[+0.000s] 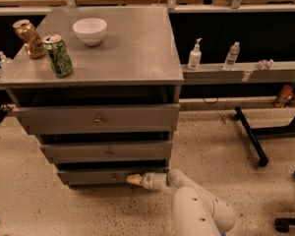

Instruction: Close bottom drawer

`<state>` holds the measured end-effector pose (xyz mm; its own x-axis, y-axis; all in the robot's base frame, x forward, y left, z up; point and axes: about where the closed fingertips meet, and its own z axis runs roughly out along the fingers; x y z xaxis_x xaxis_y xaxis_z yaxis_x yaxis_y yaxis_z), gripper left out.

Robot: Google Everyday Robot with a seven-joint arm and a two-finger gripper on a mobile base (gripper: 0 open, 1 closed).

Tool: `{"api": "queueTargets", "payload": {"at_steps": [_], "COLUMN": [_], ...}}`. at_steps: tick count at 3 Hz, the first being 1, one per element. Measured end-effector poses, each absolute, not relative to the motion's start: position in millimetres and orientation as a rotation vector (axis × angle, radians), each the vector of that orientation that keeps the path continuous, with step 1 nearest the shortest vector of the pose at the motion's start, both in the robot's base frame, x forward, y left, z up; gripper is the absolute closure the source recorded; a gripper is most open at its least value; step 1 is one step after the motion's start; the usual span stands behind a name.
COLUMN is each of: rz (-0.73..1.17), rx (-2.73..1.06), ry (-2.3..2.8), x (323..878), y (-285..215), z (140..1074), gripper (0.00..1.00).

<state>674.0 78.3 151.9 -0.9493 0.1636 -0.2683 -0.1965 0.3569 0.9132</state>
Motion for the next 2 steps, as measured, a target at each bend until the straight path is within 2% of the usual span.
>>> {"api": "queueTargets", "payload": {"at_steps": [2], "rz": [1.623], "rx": [0.002], "ry": [2.263], "x": [692.2], "y": [72.1], "z": [160.6], "gripper": [1.0]}}
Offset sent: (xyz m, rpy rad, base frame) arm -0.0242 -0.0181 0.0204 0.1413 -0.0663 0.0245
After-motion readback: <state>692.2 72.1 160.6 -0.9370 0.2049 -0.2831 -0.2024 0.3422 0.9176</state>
